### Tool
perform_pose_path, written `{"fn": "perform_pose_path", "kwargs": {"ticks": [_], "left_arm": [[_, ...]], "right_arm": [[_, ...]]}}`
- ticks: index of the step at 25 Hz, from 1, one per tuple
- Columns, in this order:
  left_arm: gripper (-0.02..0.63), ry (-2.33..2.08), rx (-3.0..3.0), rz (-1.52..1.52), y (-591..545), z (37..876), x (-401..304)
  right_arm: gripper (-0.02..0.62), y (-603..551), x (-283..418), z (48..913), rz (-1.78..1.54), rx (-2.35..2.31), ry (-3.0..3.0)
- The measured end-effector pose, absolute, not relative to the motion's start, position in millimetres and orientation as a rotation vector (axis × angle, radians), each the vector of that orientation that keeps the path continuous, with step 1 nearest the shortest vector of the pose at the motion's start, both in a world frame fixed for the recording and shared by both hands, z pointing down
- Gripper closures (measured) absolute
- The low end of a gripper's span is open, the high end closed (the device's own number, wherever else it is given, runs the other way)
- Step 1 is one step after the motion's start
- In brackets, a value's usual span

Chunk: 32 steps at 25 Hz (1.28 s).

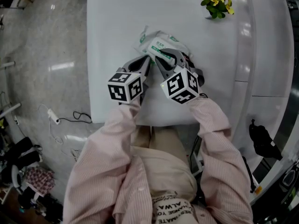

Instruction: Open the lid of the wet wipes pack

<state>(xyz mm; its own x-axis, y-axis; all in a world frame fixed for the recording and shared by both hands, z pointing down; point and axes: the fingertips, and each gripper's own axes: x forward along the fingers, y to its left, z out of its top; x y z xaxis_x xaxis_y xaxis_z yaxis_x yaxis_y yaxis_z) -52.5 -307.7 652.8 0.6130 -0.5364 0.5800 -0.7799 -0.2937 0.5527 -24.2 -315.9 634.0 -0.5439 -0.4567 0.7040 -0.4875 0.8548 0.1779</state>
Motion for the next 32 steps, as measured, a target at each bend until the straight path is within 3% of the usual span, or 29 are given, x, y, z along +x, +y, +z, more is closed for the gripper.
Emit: {"fn": "perform_pose_path", "kwargs": {"ticks": [7,32], "left_arm": [[0.607,-1.025,1.976,0.399,-307,657,-52],[0.607,-1.032,1.975,0.433,-307,660,-51]], "right_arm": [[0.555,-315,-26,625,0.034,0.692,-2.247],[0.589,-360,5,586,0.088,0.912,-2.294]]}}
